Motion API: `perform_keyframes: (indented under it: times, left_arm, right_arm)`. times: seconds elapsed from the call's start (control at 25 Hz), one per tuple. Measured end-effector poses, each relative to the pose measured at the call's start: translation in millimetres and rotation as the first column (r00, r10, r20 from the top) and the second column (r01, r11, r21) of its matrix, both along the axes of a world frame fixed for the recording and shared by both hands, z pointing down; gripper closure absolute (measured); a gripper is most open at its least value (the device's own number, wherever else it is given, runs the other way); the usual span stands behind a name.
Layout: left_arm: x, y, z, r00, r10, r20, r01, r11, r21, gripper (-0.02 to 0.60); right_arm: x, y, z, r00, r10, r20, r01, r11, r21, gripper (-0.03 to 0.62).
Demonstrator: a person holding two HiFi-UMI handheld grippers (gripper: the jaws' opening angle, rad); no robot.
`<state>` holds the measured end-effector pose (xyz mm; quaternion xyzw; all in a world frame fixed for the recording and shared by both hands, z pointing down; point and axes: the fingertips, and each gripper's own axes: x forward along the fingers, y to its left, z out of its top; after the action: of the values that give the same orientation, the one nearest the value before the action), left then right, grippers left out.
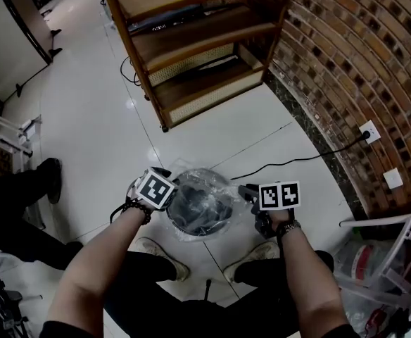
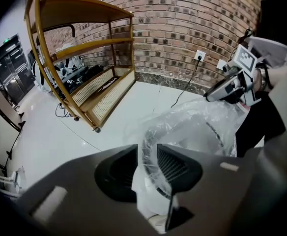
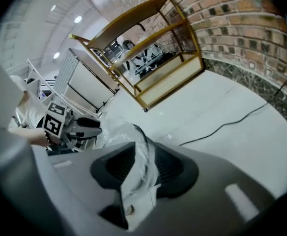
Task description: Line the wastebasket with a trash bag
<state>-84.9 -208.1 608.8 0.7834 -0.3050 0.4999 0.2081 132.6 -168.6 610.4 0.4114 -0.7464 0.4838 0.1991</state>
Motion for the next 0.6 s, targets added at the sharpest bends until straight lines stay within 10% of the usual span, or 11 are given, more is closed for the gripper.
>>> perform_keyframes:
  times: [0.36, 0.6]
  left_arm:
    - [5, 1, 4, 1.000, 0.015, -0.020, -0.015, 1.000, -0.008, 0.454]
    - [1, 2, 10, 1.000, 0.004, -0.017, -0.004, 1.000, -0.018, 0.454]
  right_arm:
    - [1, -18, -19, 0.960, 0.071, 0.271, -0.079, 0.997, 0.021, 0.470]
    - [34, -23, 18, 0.984, 0.113, 0.138, -0.109, 0.993, -0.038, 0.471]
